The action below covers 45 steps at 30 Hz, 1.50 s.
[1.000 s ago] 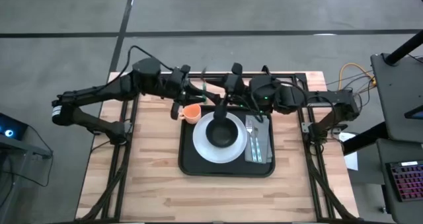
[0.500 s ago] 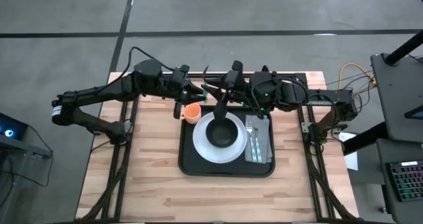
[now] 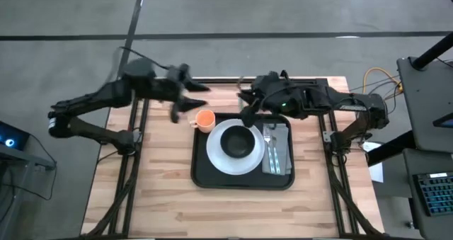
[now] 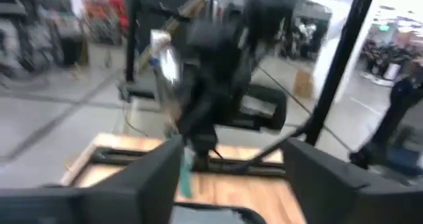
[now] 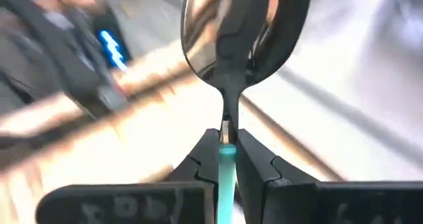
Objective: Set up tray
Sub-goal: Put the blue spoon on the gray napkin to the right of the blue knife
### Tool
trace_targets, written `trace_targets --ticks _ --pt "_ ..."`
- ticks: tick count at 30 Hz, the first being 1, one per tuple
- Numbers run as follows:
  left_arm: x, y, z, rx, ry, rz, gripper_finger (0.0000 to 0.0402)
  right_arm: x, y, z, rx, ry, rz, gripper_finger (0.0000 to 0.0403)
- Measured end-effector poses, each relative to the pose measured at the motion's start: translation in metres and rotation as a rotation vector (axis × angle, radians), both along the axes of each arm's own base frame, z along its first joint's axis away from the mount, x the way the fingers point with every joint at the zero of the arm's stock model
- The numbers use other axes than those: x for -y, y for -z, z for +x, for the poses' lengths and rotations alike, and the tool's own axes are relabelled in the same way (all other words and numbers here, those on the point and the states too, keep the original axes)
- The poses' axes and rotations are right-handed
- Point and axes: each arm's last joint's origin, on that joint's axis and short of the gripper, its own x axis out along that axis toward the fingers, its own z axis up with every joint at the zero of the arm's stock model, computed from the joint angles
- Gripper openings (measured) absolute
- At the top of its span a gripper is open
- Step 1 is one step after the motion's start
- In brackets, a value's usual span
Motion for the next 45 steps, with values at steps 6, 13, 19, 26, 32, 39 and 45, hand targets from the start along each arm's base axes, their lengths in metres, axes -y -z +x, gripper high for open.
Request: trace_targets --ticks 6,13,19,26,32,39,45 --pt "0.005 -0.009 -0.041 0.002 -0.040 0.087 0.0319 -0.004 0.049 -0.030 -0.301 0.291 0.431 0.0015" --pt "0.016 -0.023 -0.080 0.090 -0.050 0.119 0.0329 -0.013 0.103 -0.040 -0.409 0.517 0.734 0.0015" --pt "0.019 -0.024 -0.089 0.090 -0.048 0.120 0.0330 -0.009 0.161 -0.039 -0.482 0.557 0.905 0.0015" --pt "0.019 -0.023 -0.088 0.085 -0.030 0.119 0.0330 -0.006 0.212 -0.057 -0.582 0.573 1.000 0.0015" --pt "0.019 -0.023 -0.088 0.090 -0.018 0.121 0.0330 -0.002 0.246 -0.079 -0.649 0.622 1.076 0.0015" --pt "0.019 -0.023 -0.088 0.090 -0.018 0.120 0.0331 0.006 0.266 -0.084 -0.548 0.669 1.118 0.0015" --pt "0.019 -0.023 -0.088 0.090 -0.017 0.113 0.0331 0.017 0.276 -0.091 -0.551 0.694 1.118 0.0015"
